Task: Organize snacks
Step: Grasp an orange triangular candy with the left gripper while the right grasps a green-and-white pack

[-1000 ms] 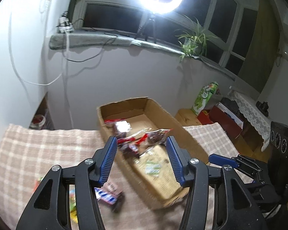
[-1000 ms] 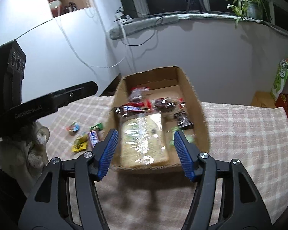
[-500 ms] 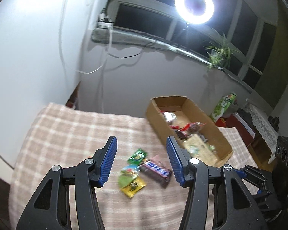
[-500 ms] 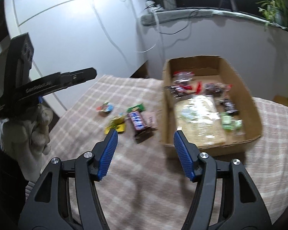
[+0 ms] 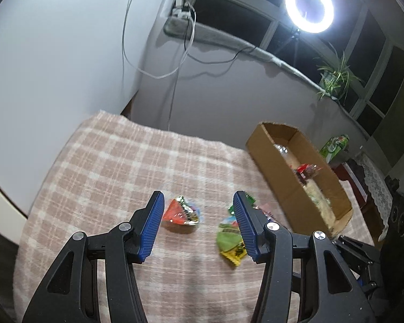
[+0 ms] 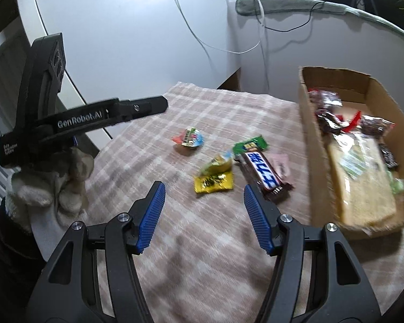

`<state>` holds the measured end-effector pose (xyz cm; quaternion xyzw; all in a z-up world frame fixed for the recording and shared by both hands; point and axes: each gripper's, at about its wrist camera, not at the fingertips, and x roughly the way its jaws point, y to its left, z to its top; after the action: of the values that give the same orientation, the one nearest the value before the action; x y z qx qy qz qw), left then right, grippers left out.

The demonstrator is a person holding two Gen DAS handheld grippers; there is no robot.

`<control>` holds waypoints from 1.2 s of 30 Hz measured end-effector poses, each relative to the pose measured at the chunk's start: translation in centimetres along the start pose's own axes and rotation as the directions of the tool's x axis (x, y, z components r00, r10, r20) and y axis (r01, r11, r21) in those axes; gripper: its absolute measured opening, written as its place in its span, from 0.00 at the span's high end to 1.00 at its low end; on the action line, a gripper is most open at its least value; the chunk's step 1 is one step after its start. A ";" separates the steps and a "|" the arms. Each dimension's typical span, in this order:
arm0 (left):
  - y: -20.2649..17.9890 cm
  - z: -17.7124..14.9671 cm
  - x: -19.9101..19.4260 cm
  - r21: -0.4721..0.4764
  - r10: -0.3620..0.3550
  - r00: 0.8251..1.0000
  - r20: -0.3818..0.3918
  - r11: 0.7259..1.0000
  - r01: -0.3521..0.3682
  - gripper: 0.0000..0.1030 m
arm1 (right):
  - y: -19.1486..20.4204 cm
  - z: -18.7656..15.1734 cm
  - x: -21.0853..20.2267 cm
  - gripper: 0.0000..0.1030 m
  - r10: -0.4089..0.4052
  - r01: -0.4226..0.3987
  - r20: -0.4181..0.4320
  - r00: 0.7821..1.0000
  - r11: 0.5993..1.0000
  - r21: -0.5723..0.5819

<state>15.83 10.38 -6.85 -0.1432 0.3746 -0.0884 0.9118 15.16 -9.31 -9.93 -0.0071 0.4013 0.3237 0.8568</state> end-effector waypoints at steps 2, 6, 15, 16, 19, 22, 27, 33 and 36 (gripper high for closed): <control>0.3 -0.2 0.8 0.004 -0.001 1.000 -0.020 1.000 0.001 0.49 | 0.1 0.4 1.3 0.38 0.000 0.000 -0.014 1.000 1.000 0.002; 0.8 -0.4 2.2 0.002 0.001 0.999 -0.045 1.000 -0.001 0.49 | -0.1 1.0 3.3 0.39 0.009 -0.008 -0.040 0.999 1.000 0.018; 1.0 -0.7 4.7 0.026 -0.001 0.996 -0.084 1.000 0.003 0.49 | -0.6 1.9 7.0 0.45 -0.001 0.004 -0.081 0.997 0.999 0.042; 0.9 -0.7 5.0 0.036 0.002 0.996 -0.089 0.999 0.001 0.49 | -0.6 2.1 7.4 0.45 -0.001 0.005 -0.083 0.997 0.999 0.045; 0.7 -0.8 5.6 0.055 0.011 0.995 -0.098 0.998 -0.006 0.49 | -0.6 2.4 8.1 0.47 -0.005 0.009 -0.090 0.996 0.999 0.046; 0.8 -1.0 6.2 0.065 0.024 0.993 -0.112 0.998 -0.017 0.49 | -0.6 2.6 9.1 0.51 -0.017 0.021 -0.103 0.994 0.999 0.040; 0.7 -1.5 6.8 0.091 0.045 0.991 -0.124 0.995 -0.034 0.60 | -0.2 2.8 9.8 0.62 -0.034 0.035 -0.114 0.993 0.999 0.012; 0.3 -1.7 6.9 0.129 0.062 0.990 -0.125 0.991 -0.046 0.69 | 0.2 2.7 10.4 0.67 -0.046 0.046 -0.116 0.992 0.999 -0.010; 0.5 -1.6 6.9 0.119 0.059 0.991 -0.121 0.992 -0.044 0.70 | 0.1 2.9 10.5 0.71 -0.042 0.042 -0.111 0.993 0.999 -0.002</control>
<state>19.58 8.70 -12.68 -0.0744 0.4284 -0.0952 0.8955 22.01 -2.69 -15.28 -0.0333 0.4484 0.3047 0.8397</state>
